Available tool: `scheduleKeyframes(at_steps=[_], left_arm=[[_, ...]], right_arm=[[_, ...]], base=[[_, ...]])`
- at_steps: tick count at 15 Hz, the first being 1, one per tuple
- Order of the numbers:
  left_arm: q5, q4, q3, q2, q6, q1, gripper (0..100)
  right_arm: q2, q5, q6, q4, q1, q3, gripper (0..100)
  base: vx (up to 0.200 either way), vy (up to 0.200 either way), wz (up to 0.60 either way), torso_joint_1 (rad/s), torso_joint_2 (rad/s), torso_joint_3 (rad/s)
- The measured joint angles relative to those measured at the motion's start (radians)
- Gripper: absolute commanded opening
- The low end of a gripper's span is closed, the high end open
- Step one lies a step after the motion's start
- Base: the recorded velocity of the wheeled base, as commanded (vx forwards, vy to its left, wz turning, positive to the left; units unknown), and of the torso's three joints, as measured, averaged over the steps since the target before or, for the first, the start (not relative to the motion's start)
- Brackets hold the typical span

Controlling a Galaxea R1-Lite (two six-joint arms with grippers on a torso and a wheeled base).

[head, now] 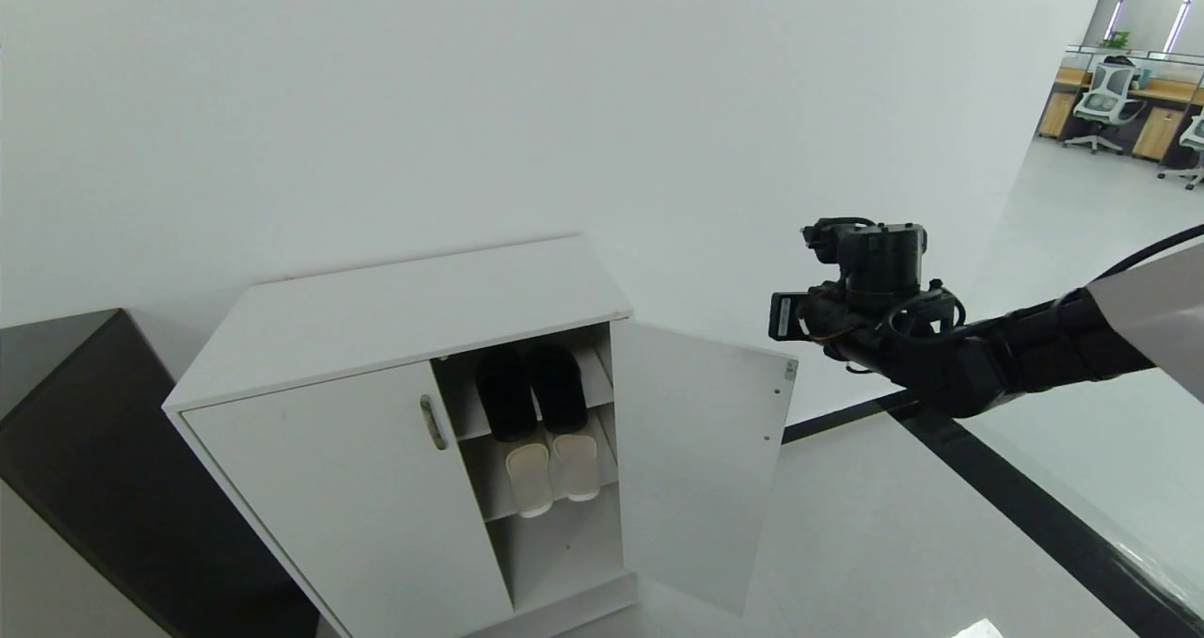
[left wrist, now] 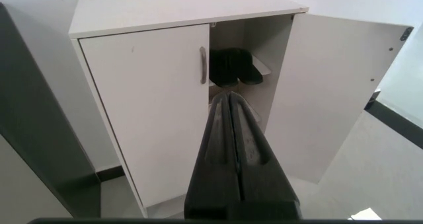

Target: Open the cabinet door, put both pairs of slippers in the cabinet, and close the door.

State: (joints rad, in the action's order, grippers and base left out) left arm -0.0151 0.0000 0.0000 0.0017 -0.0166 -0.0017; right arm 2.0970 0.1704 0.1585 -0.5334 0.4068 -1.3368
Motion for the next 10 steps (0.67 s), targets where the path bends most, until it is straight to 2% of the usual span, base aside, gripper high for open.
scheduleKeyframes(at_steps=[5, 10], left_arm=[[0.0, 0.0, 0.0, 0.0, 0.0, 0.0, 0], [0.0, 0.0, 0.0, 0.0, 0.0, 0.0, 0]], right_arm=[[0.115, -0.021, 0.034, 0.077, -0.041, -0.167, 0], [0.188, -0.022, 0.035, 0.076, -0.056, -0.202, 0]], base=[[0.0, 0.0, 0.0, 0.0, 0.0, 0.0], [0.0, 0.0, 0.0, 0.0, 0.0, 0.0]])
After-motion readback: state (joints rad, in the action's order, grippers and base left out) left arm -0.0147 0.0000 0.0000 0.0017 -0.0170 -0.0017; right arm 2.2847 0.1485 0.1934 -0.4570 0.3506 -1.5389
